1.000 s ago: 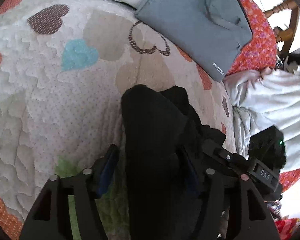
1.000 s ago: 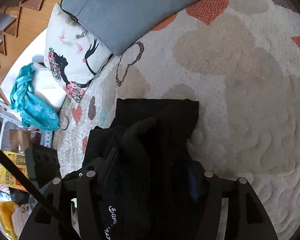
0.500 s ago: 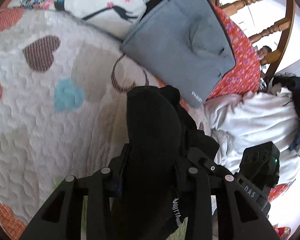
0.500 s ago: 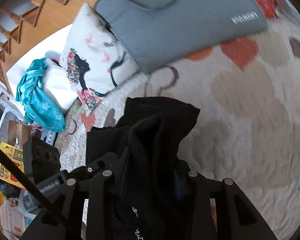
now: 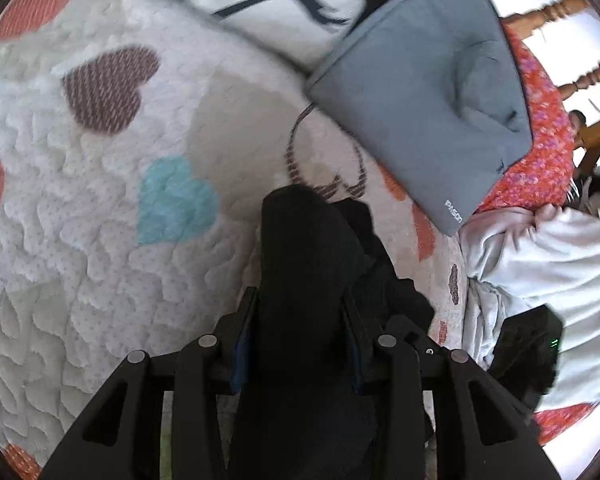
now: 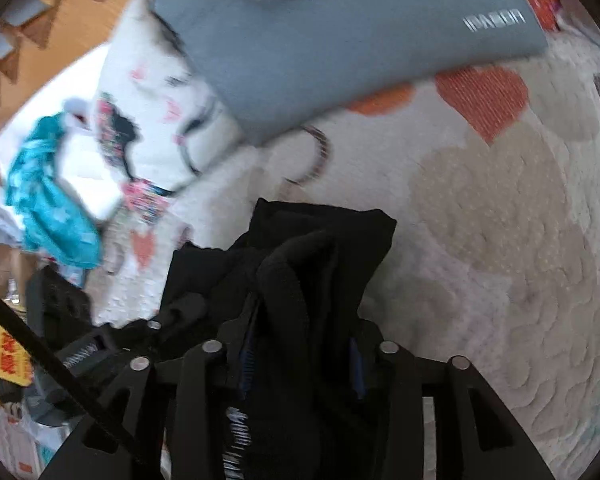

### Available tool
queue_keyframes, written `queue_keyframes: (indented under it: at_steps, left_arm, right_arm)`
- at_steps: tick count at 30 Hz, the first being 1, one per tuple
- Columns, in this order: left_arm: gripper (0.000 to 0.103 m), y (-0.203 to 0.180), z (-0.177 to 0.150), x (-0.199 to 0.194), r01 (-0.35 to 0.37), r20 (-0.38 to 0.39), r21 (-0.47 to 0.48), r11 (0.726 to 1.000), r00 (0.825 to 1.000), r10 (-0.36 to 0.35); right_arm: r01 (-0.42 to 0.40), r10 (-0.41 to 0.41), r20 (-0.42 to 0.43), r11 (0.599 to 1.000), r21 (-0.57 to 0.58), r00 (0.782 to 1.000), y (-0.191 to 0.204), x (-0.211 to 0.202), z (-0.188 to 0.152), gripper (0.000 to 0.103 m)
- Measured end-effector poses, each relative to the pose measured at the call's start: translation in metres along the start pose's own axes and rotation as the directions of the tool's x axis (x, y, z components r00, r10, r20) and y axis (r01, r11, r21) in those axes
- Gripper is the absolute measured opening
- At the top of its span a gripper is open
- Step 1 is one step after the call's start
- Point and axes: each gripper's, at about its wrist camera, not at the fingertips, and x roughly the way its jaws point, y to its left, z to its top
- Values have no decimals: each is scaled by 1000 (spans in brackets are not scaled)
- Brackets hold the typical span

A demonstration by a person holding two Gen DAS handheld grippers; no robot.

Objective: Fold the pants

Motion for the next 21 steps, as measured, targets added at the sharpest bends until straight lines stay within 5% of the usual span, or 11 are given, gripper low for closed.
queue_keyframes:
  at_steps: [4, 12, 21]
  left_arm:
    - [37, -4, -2, -25, 23, 28, -9, 1000, 999, -23]
    - [38, -20, -30, -93, 65, 167, 64, 996, 983, -75]
    - [41, -17, -57, -57, -10, 60, 112, 994, 998, 3]
  right_arm:
    - [-39, 39, 3, 997, 65, 999, -12, -7, 2, 59]
    - [-32, 18, 203, 997, 66, 979, -1, -71, 7, 62]
    - [-286, 278, 81, 949, 129, 957, 11, -44, -9, 63]
